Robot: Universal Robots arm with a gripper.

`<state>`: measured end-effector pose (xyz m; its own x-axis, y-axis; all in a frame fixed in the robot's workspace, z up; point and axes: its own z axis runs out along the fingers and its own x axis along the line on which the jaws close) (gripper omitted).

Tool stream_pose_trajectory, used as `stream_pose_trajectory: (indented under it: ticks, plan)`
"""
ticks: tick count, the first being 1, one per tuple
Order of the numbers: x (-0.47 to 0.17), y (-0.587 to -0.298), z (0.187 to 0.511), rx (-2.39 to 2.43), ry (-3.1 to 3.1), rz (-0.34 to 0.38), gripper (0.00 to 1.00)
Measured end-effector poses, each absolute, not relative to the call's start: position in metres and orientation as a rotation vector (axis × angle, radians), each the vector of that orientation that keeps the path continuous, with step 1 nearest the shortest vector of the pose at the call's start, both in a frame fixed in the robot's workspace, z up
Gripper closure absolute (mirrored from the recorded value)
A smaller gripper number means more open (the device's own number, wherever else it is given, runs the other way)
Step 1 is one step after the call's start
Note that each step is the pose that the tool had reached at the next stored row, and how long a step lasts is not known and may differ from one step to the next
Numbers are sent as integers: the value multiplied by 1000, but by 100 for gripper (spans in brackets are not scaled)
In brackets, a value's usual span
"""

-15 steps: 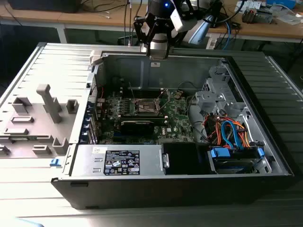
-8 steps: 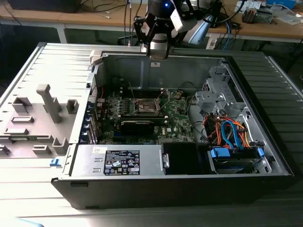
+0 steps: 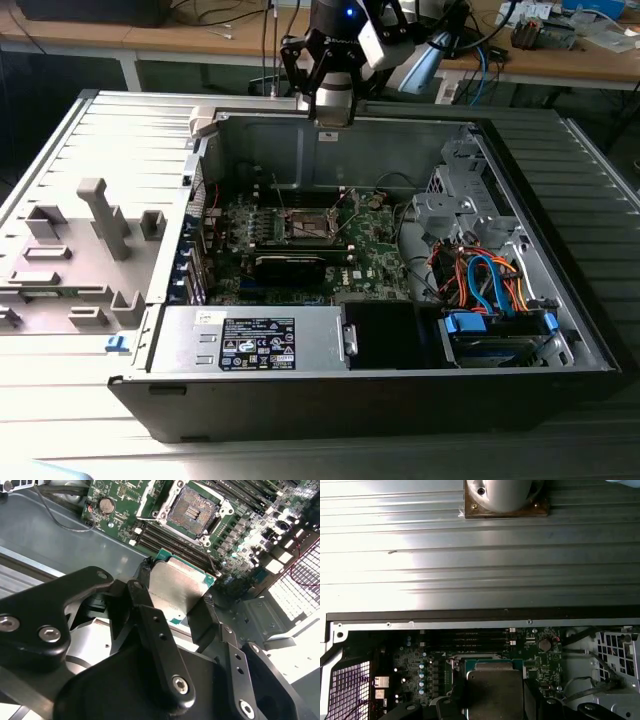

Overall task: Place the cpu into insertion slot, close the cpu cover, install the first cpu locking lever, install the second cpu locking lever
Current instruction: 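Place the cpu into insertion slot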

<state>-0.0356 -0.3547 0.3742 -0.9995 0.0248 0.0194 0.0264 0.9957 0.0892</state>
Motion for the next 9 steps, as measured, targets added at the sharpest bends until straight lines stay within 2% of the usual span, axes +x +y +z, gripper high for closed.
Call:
stream_pose_trajectory:
  ticks: [9]
  plan:
    - [-37, -357, 373, -40, -3120, -140, 45]
